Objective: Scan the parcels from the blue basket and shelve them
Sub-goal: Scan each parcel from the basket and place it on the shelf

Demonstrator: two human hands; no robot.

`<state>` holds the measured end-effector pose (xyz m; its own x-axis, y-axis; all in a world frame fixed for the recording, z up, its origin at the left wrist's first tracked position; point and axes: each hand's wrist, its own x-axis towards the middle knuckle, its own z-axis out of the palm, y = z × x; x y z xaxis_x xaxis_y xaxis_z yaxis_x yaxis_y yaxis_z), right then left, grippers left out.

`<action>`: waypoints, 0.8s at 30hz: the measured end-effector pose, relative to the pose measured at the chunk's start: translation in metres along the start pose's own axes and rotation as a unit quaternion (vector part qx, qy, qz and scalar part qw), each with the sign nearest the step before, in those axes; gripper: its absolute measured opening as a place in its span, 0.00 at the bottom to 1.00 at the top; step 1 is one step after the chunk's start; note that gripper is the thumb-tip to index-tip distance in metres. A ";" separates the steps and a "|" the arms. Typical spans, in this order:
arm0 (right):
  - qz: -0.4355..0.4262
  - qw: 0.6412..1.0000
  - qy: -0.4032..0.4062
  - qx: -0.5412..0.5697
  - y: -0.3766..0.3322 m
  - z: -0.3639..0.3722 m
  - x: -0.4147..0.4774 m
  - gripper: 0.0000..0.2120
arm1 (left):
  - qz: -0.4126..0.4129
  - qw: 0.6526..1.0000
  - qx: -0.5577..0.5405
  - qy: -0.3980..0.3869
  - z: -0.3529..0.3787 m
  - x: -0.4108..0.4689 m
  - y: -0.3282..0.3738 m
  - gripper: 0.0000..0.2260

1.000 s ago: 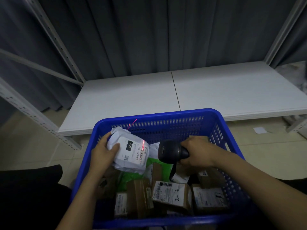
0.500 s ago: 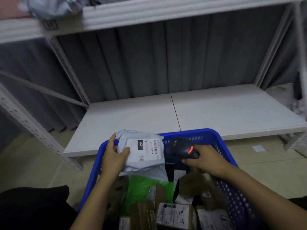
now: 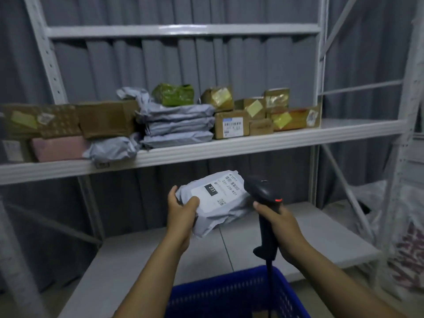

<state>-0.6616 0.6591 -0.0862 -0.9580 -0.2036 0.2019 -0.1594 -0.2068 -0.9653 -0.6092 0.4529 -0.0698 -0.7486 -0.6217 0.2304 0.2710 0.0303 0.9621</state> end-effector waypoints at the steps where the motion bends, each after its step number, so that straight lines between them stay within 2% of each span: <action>1: -0.013 1.000 0.004 0.008 -0.013 0.003 0.003 0.12 | -0.003 1.000 -0.017 -0.006 0.004 0.002 0.011 0.27; 5: -0.049 0.998 0.006 0.046 -0.057 0.011 0.011 0.09 | -0.015 0.997 -0.018 -0.069 0.019 0.007 0.052 0.16; 8: -0.054 0.996 0.023 0.074 -0.081 0.009 0.019 0.06 | 0.025 0.992 0.048 -0.115 0.027 0.011 0.074 0.25; 10: -0.052 0.993 0.043 0.095 -0.092 0.002 0.029 0.09 | 0.058 0.982 0.090 -0.154 0.030 0.014 0.087 0.24; 12: -0.032 0.991 0.065 0.108 -0.100 -0.008 0.040 0.11 | 0.102 0.961 0.120 -0.227 0.034 0.016 0.101 0.17; 14: -0.006 0.990 0.070 0.118 -0.108 -0.020 0.051 0.14 | 0.169 0.923 0.181 -0.296 0.040 0.020 0.114 0.26; 16: 0.021 0.989 0.071 0.131 -0.116 -0.031 0.062 0.14 | 0.209 0.888 0.239 -0.332 0.051 0.027 0.123 0.33; 18: 0.041 0.986 0.067 0.146 -0.122 -0.041 0.071 0.11 | 0.264 0.864 0.286 -0.319 0.066 0.034 0.128 0.31; 20: 0.052 0.985 0.060 0.155 -0.127 -0.050 0.079 0.11 | 0.335 0.846 0.305 -0.282 0.083 0.042 0.133 0.25; 24: 0.043 0.986 0.048 0.151 -0.134 -0.066 0.098 0.14 | 0.415 0.827 0.283 -0.252 0.115 0.057 0.142 0.17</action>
<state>-0.7499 0.7301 0.0522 -0.9854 -0.1443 0.0901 -0.0117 -0.4706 -0.8823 -0.6832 0.5121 0.0963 -0.6424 0.1984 0.7402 0.5981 0.7338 0.3224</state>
